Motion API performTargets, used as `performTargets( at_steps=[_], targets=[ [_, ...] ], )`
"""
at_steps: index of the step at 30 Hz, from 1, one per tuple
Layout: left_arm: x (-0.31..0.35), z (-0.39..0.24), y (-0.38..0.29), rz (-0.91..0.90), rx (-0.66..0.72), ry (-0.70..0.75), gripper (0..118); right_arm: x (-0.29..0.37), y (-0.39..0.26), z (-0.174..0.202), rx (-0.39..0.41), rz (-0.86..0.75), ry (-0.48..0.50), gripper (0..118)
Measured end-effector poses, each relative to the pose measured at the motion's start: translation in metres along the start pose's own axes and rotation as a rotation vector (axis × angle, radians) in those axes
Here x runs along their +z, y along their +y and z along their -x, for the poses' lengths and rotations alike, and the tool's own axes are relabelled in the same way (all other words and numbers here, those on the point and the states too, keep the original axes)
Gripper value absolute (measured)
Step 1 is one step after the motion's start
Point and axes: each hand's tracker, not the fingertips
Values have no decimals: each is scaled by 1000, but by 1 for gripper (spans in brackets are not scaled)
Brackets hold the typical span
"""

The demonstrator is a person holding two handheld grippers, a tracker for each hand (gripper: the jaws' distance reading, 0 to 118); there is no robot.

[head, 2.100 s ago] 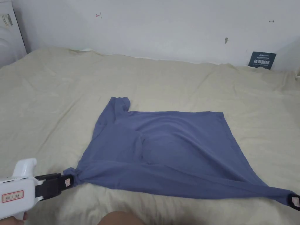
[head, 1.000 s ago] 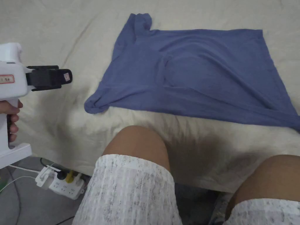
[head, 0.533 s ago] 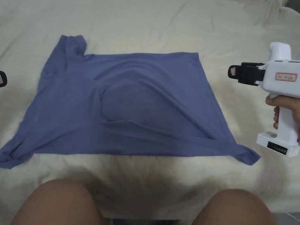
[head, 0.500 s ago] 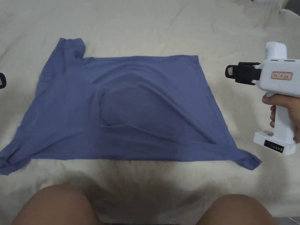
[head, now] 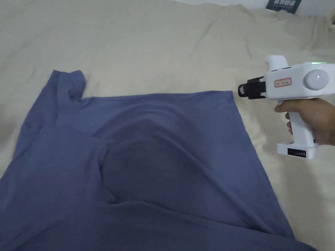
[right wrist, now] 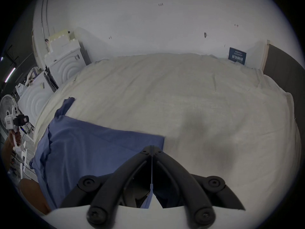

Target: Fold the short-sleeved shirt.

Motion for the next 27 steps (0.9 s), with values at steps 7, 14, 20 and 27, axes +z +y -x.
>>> performTargets(
  at_steps=[7, 14, 20, 27],
  targets=[
    [-30, 3, 10, 4, 9, 2, 1, -39, 11, -19, 45, 95, 41, 1],
    [-47, 4, 21, -1, 26, -14, 1, -51, 15, -27, 62, 120, 108, 91],
    [-55, 8, 29, -5, 23, 2, 1, -66, 14, -30, 114, 130, 97, 94],
    [-56, 16, 28, 4, 20, 26, 1, -65, 6, -16, 197, 111, 44, 91]
  ],
)
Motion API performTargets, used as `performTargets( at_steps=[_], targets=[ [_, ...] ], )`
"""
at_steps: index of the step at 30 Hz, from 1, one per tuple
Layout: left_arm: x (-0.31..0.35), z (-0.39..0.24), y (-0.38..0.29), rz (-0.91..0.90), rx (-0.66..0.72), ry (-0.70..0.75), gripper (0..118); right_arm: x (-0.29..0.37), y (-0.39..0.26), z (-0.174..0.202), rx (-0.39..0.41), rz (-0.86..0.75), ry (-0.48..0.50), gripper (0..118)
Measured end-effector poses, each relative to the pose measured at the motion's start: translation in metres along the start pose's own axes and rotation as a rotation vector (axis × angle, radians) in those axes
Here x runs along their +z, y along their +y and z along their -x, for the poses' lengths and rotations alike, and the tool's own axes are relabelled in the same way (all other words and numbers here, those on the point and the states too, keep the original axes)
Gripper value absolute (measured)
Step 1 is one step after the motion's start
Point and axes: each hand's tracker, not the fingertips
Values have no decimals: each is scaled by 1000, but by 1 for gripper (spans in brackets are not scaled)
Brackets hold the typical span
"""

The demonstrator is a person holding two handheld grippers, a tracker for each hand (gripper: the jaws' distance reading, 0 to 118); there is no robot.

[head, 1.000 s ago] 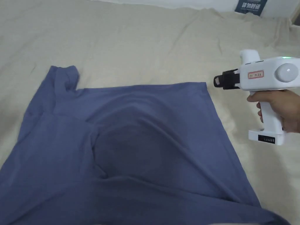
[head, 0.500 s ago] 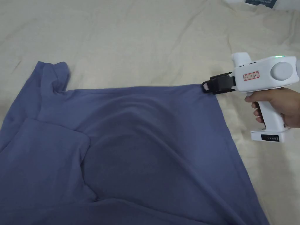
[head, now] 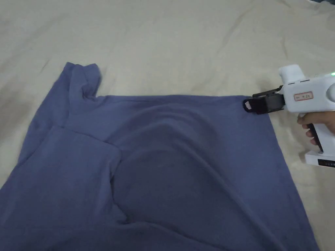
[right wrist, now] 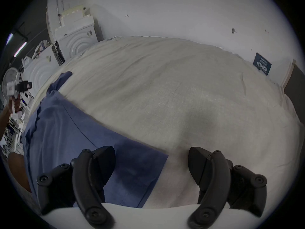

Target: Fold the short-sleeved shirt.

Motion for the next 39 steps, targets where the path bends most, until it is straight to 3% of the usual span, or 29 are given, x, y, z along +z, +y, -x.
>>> performTargets(
  at_steps=[3, 5, 6, 7, 9, 11, 13, 14, 16, 19, 21, 32, 33, 34, 36, 37, 39],
  targets=[
    [0, 2, -1, 0, 9, -2, 1, 10, -7, 18, 99, -36, -48, 73],
    [-1, 2, -1, -1, 9, 4, 1, 15, -11, 24, 86, -49, -43, 54],
    [-1, 3, 0, -1, 15, 0, 1, 17, -12, 27, 85, -59, -38, 20],
    [-2, 5, -1, -1, 17, -1, 1, 15, -13, 19, 111, -87, -59, 4],
    [-2, 6, -1, 0, 16, 1, 1, 15, -15, 26, 170, -87, -86, 4],
    [-3, 6, 0, 2, 15, -2, 1, 14, -12, 33, 130, -75, -54, 4],
    [-3, 6, 1, 6, 8, 1, 1, 19, -14, 38, 162, -105, -78, 4],
    [-3, 6, 2, 8, 8, -2, 1, 22, -12, 36, 97, -97, -18, 4],
    [-4, 7, 6, 9, -1, 0, 1, 32, -14, 42, 133, -138, -33, 4],
    [-12, 11, 17, 12, -9, -3, 1, 50, -11, 46, 119, -189, -5, 4],
    [-25, 11, 24, 37, -34, -7, 1, 63, -9, 47, 63, -211, 31, 4],
    [-109, 17, 48, 225, -78, -82, 1, 92, -15, 46, 12, -188, 20, 4],
    [-114, 13, 49, 226, -104, -55, 9, 92, -16, 46, 9, -181, 16, 4],
    [-118, 12, 50, 219, -91, -53, 28, 93, -16, 50, 1, -177, 23, 4],
    [-131, 29, 50, 266, -47, -90, 93, 93, -15, 55, 1, -177, 15, 4],
    [-136, 31, 48, 283, -31, -99, 106, 93, -15, 56, 1, -175, 14, 4],
    [-145, 31, 45, 302, -35, -105, 107, 93, -14, 50, -8, -177, 18, 4]
  ],
)
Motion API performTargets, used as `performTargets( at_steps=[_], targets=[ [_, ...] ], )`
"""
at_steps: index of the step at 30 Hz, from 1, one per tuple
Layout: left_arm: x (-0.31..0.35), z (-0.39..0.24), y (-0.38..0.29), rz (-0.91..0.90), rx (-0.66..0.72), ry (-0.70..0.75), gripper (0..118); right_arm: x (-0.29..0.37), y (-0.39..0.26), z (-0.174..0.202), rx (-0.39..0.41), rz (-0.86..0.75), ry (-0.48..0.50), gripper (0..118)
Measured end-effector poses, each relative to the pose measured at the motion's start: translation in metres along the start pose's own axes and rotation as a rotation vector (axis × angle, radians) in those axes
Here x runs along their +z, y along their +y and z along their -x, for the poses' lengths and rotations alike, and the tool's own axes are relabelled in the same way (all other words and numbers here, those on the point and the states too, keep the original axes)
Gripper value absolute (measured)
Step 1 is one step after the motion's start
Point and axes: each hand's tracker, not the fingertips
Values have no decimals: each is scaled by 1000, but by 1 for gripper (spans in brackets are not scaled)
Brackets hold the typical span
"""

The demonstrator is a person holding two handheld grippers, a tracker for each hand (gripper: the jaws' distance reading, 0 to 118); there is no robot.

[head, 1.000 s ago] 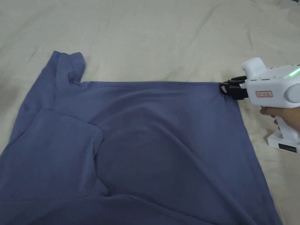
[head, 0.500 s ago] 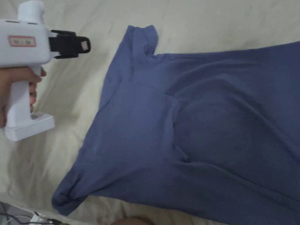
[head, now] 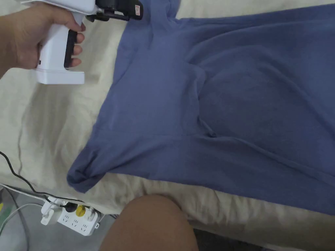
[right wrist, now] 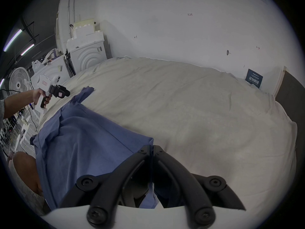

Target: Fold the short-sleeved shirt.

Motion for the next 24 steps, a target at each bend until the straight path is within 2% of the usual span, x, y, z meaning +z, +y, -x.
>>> performTargets(
  at_steps=[4, 11, 15, 19, 20, 22, 23, 24],
  targets=[
    [-21, 3, 4, 54, -9, 70, 107, -1, 2, -1, -6, -3, 8, 4],
    [-39, -3, 15, 68, 10, 102, 109, -3, 4, 1, -14, -5, 7, 4],
    [-37, -29, 10, 92, -4, 143, 109, -4, 4, 1, -19, -11, 9, 4],
    [-33, -28, 9, 139, -6, 128, 103, -5, 3, 0, -22, -12, 11, 4],
    [-32, -29, 9, 143, -17, 134, 100, -5, 3, 0, -20, -10, 10, 4],
    [-33, -18, 15, 140, -25, 156, 80, -6, 2, -1, -20, -8, 6, 4],
    [-30, -18, 15, 142, -26, 176, 63, -5, 2, 0, -21, -8, 6, 4],
    [-27, -17, 14, 125, -45, 209, 39, -4, 3, 1, -22, -10, 8, 4]
  ],
)
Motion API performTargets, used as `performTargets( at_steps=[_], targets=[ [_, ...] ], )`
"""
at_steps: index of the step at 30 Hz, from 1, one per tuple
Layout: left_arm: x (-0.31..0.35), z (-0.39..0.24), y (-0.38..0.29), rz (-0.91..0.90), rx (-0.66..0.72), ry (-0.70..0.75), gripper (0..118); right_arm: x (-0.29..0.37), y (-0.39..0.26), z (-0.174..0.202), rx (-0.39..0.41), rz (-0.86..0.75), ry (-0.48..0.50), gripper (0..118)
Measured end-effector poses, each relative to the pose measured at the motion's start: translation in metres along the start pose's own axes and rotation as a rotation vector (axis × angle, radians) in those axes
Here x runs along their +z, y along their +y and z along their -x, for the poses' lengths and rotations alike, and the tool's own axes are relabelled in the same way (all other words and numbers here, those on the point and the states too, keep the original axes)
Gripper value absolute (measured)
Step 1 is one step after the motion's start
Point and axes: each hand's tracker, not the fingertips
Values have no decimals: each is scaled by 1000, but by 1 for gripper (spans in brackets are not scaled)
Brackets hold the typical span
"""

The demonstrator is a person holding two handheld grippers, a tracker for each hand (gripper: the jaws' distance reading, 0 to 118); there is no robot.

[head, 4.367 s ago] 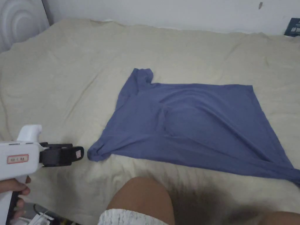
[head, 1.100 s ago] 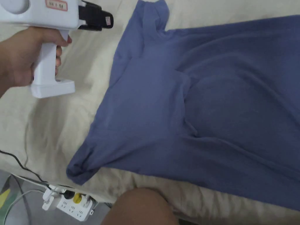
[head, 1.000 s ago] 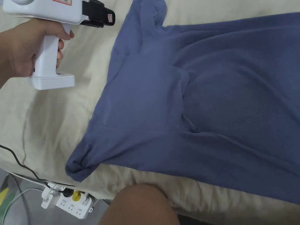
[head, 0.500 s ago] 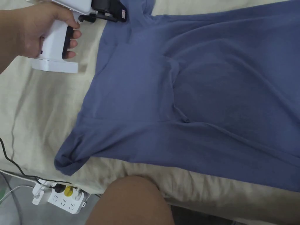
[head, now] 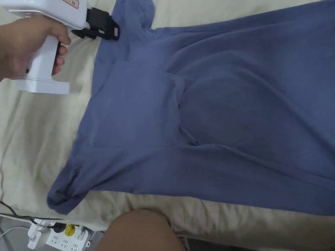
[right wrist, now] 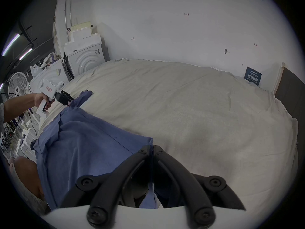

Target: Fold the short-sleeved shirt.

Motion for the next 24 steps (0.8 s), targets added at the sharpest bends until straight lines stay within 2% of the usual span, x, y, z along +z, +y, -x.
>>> performTargets(
  at_steps=[1, 3, 5, 9, 14, 18, 21, 24],
  targets=[
    [2, 1, -2, -11, -5, 22, 24, 0, 0, 0, 0, -2, 0, 4],
    [6, 6, -3, -4, 57, -62, 22, 0, -1, 0, -1, -2, 2, 4],
    [4, 0, -4, -7, -20, -15, 22, -1, -1, -2, -3, -1, 2, 4],
    [10, -15, -13, -23, -9, -38, 6, -1, -1, 1, -2, -1, -1, 4],
    [23, -18, -20, -82, 26, -69, 3, 6, -1, -2, -20, -11, 15, 4],
    [38, -15, -21, -130, 79, -188, 1, 20, 2, 0, -43, -19, 58, 4],
    [57, -30, -24, -175, 55, -219, 1, 28, -1, -9, -77, -37, 93, 4],
    [75, -41, -30, -216, 72, -247, 0, 42, -2, -1, -102, -69, 105, 4]
  ],
)
